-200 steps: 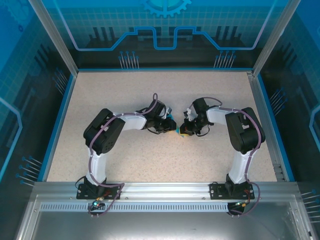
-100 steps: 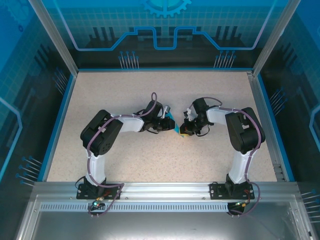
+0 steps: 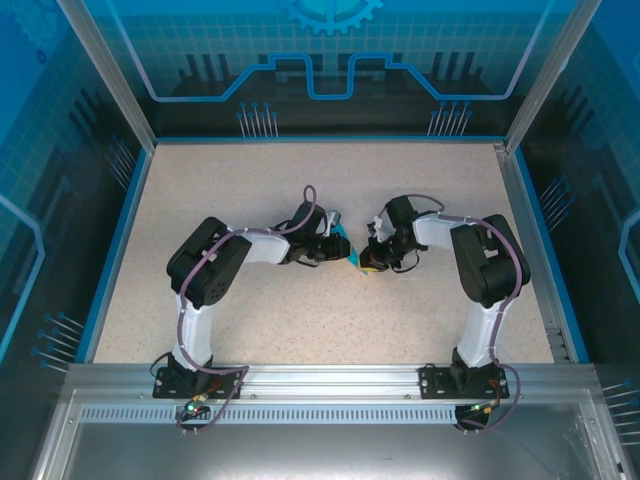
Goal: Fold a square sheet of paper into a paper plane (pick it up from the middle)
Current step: Fold the wing for the fifth time at the center of the table.
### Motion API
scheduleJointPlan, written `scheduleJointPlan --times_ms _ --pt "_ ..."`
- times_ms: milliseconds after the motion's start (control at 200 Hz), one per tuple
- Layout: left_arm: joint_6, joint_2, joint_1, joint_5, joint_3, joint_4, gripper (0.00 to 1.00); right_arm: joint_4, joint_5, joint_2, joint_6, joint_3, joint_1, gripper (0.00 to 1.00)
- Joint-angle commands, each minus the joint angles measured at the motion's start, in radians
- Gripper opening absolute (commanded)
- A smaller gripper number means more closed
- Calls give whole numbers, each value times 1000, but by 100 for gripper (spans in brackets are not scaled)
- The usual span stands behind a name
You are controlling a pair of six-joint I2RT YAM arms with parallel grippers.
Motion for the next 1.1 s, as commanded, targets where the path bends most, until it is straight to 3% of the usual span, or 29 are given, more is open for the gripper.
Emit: scheduleJointPlan --times_ms 0,325,1090 --pt "12 50 3 -48 39 -34 19 -72 107 66 -9 -33 -8 2" --pt "47 58 20 -89 142 -227 19 -97 149 70 -15 -37 -10 2" --pt "149 129 187 -66 352 -500 19 -103 162 73 -16 -41 -11 2"
